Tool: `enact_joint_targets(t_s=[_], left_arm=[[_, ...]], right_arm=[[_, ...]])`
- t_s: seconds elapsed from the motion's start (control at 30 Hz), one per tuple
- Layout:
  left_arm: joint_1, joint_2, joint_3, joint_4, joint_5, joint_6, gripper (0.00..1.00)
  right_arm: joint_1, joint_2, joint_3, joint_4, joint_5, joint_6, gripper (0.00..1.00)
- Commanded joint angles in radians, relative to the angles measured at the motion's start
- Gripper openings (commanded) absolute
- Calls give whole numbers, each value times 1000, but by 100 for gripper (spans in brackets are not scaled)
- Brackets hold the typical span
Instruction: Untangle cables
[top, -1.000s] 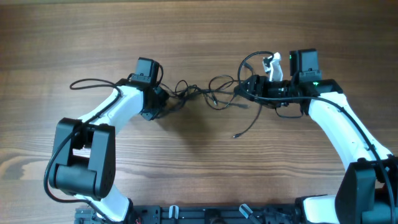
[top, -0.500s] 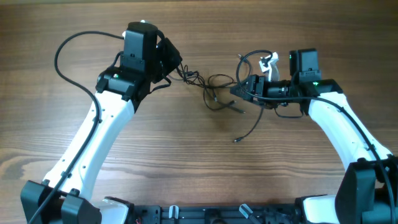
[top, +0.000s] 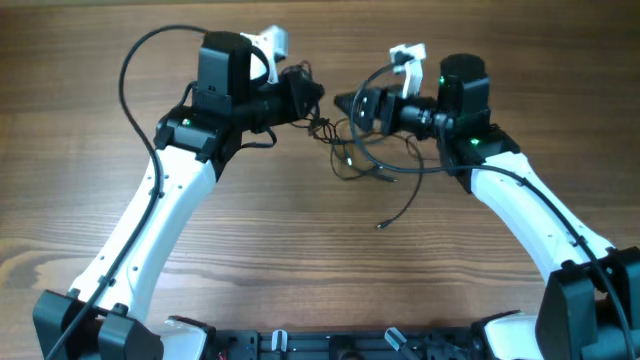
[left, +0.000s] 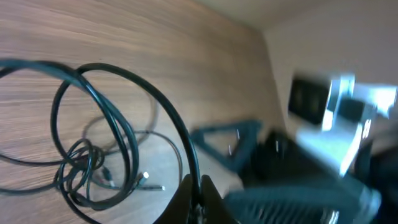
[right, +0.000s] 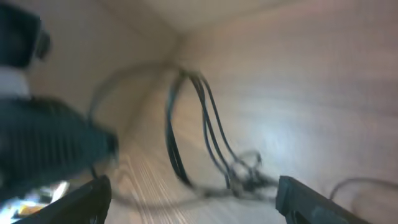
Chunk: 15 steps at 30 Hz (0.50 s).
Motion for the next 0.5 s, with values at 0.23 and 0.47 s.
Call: enact_joint_targets(t_s=[0.23, 0.47], left_arm=[[1, -22, 3, 42, 202, 156, 4], [16, -34, 3, 68, 201, 153, 4]], right_arm=[[8, 190, 5, 288, -248, 326, 82], [37, 249, 5, 255, -153, 320, 8]])
